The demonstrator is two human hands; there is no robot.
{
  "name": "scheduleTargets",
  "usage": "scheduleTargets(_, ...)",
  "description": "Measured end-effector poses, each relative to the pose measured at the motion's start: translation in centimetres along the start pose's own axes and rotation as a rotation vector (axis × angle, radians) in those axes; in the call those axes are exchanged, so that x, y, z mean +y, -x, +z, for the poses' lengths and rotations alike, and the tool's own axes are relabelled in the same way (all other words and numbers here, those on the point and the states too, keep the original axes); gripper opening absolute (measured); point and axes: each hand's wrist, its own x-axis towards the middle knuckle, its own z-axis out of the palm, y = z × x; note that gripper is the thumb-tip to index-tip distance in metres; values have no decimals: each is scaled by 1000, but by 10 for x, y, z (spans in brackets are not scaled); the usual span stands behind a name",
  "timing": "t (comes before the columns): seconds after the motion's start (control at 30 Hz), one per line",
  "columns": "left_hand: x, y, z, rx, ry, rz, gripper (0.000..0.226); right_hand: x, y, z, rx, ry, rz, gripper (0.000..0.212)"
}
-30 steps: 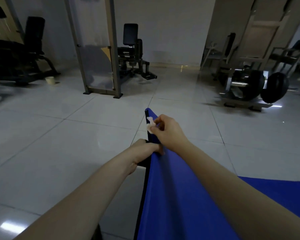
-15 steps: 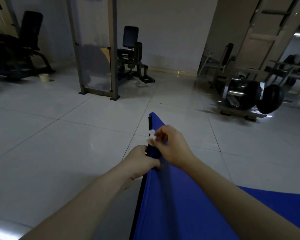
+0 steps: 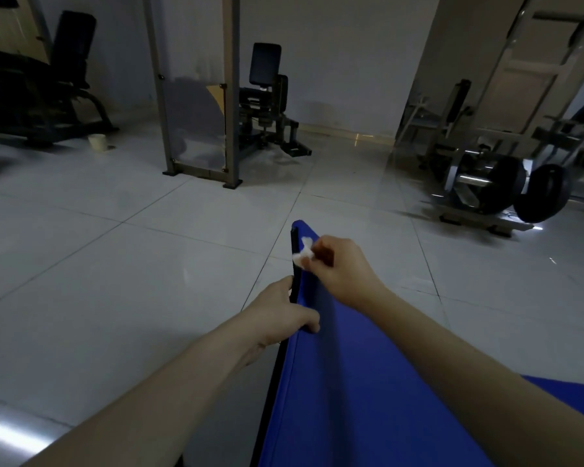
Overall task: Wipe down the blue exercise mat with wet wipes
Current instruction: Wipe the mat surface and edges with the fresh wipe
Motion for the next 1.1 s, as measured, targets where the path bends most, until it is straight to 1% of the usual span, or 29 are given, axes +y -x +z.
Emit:
scheduleTargets(0.07, -1, 3, -1, 3, -19, -7, 48, -3, 40, -3, -84, -37, -41, 16)
scheduleTargets(0.13, 2, 4, 0, -2, -23, 8, 48, -4, 60, -6, -94, -39, -58, 18)
scheduleTargets(0.2, 5, 7, 1, -5, -24, 20, 53, -8, 54, -7, -38, -7, -73, 17)
scheduleTargets(0.27, 6, 8, 4, -26, -30, 41, 54, -11, 29, -10, 63, 37, -71, 17)
scheduleTargets(0.33, 7, 9, 6, -53, -26, 70, 44, -6, -11, -14, 162, 67, -35, 18)
scheduleTargets(0.4, 8, 9, 7, -65, -21, 88, 37, 6, -50, -19, 204, 69, 35, 19)
scheduleTargets(0.47, 8, 10, 7, -65, -20, 89, 37, 16, -77, -23, 196, 55, 103, 18)
scheduleTargets(0.53, 8, 10, 7, -69, -20, 82, 39, 19, -84, -24, 181, 36, 117, 19)
scheduleTargets(0.63, 6, 10, 7, -56, -26, 77, 38, 10, -60, -19, 127, 27, 47, 15)
scheduleTargets(0.7, 4, 10, 5, -32, -53, 66, 38, 4, -28, -15, 45, -13, -6, 13)
scheduleTargets(0.73, 3, 10, 4, -23, -67, 58, 42, 2, -9, -14, 1, -43, -31, 14)
scheduleTargets(0.8, 3, 10, 2, -17, -102, 47, 61, -1, 29, -14, -60, -98, -64, 16)
scheduleTargets(0.83, 4, 11, 1, -20, -110, 48, 71, -2, 43, -14, -70, -112, -77, 18)
scheduleTargets(0.87, 4, 11, 1, -26, -111, 53, 75, -2, 51, -14, -67, -107, -89, 21)
scheduleTargets(0.9, 5, 12, 1, -32, -110, 65, 73, -4, 51, -15, -50, -88, -100, 23)
scheduleTargets(1.0, 9, 18, 3, -44, -99, 91, 44, -7, 16, -17, 85, -19, -101, 22)
scheduleTargets(1.07, 10, 19, 4, -43, -114, 96, 36, -1, -29, -20, 154, 1, -32, 20)
scheduleTargets(1.1, 10, 19, 5, -44, -121, 97, 35, 2, -49, -23, 156, 11, 25, 20)
